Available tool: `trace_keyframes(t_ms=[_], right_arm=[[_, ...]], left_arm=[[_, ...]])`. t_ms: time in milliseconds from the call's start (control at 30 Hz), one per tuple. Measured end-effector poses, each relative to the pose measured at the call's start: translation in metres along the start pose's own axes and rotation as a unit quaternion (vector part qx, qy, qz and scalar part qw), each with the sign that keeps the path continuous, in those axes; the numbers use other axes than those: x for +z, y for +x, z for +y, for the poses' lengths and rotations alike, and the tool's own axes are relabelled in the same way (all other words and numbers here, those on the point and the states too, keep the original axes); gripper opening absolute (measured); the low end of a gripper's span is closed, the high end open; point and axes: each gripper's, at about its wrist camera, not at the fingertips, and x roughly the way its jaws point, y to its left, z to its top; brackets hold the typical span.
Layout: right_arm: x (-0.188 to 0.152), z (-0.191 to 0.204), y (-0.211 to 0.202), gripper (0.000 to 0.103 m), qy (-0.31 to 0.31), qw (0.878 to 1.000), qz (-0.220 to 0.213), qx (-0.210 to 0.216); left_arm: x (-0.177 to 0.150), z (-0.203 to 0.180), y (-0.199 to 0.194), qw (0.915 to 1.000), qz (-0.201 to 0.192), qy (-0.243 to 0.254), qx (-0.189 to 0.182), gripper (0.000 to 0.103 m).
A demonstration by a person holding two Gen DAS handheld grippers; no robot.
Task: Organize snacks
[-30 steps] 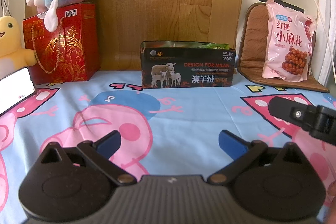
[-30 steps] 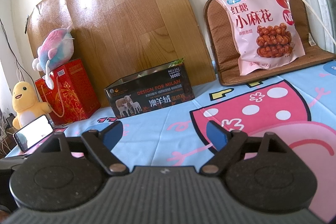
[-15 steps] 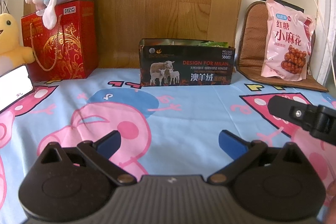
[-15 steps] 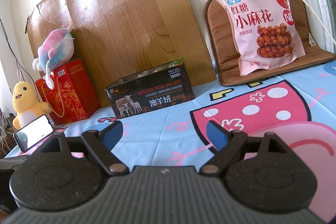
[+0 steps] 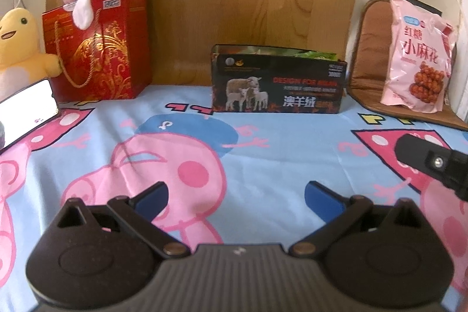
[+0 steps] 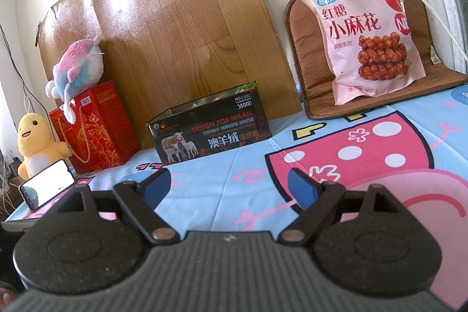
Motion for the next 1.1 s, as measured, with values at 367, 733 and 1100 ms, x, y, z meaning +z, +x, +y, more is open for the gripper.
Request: trace_keyframes(t_ms=[367, 733, 1100], right_arm=[[-0.0001, -0.0002, 0.0003, 0.090, 0.000, 1.000, 0.000, -0.001], [0.0002, -0.0010, 0.0002, 0.090, 0.001, 1.000, -0.001, -0.001], [-0.0021, -0.0005, -0.0012, 0.094, 0.014, 1.000, 0.000, -0.006]], left_arm=[[0.0006, 0.0028, 0.0028, 0.9999, 0.011, -0.007, 0.011, 0.103], [-0.0003, 0.0020, 0.0072, 0.9996, 0.027, -0.001, 0.012, 0.103], [0.0000, 0.0043, 0.0063, 0.9992, 0.027, -0.005, 0.028, 0.103]])
